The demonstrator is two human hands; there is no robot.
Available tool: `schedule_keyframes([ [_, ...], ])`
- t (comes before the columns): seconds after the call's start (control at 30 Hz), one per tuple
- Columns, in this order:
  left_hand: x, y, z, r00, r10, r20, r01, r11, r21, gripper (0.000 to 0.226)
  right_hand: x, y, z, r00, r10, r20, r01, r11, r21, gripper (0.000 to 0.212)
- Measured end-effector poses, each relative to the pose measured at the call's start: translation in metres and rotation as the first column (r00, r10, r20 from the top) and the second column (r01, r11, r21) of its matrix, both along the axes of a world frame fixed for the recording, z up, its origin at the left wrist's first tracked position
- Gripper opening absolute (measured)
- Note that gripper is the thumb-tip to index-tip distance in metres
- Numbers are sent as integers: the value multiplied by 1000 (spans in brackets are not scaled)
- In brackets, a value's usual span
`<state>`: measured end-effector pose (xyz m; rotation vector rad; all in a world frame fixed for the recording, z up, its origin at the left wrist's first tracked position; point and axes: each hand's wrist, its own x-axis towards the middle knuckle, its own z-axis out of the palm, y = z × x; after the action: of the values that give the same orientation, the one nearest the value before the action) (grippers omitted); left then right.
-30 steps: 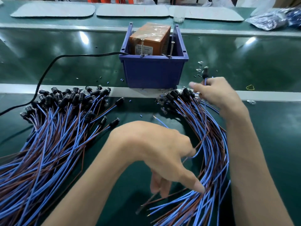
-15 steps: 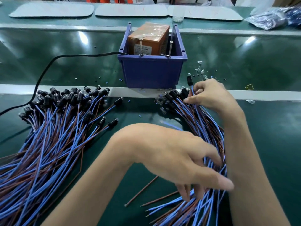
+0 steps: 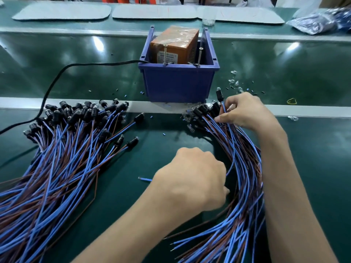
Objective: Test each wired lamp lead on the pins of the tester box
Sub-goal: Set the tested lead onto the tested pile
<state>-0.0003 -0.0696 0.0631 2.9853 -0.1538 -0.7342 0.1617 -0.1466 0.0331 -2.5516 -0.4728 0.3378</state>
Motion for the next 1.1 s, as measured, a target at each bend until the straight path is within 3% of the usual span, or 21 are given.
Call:
schedule_keyframes([
  [0.17,-1,-2,-1,997,-52,-50,49,997,-52,50,0,0,0,1000,-3,-6,3,1000,2,26],
  [0.3,0,-13,7,949,-264,-171,229,953,-201,50,-1,0,4,1000,6,-15,-6,1000,-2,27],
  [0.4,3,-6,10,937,-277,-213,220,941,-258,41,-2,1,7,999,11,-33,-11,1000,7,23],
  [0.47,8,22,12,989,-96,-115,75,982,-173,44,-4,0,9,999,29,-27,-29,1000,-7,20],
  [0.53,11,65,13,988,157,-9,-157,987,18,43,-6,-1,10,998,51,-35,-52,998,-19,18],
  [0.6,10,104,12,929,369,28,-367,907,205,43,-6,-1,9,996,73,-43,-75,996,-38,19],
  [0.7,9,134,0,836,548,3,-533,811,240,43,-5,0,11,997,71,-33,-72,996,-57,20],
  [0.87,12,137,-9,870,493,2,-489,862,134,26,-9,4,17,994,87,64,-91,994,54,24],
  [0.97,17,132,-7,875,466,132,-467,884,-25,20,-16,9,21,975,223,-3,-217,952,218,18],
  [1.03,21,122,-4,796,508,328,-449,860,-241,17,-22,15,21,927,353,-126,-290,889,355,15],
  [1.1,25,108,0,639,586,498,-328,793,-513,15,-30,22,19,846,482,-229,-348,823,449,23],
])
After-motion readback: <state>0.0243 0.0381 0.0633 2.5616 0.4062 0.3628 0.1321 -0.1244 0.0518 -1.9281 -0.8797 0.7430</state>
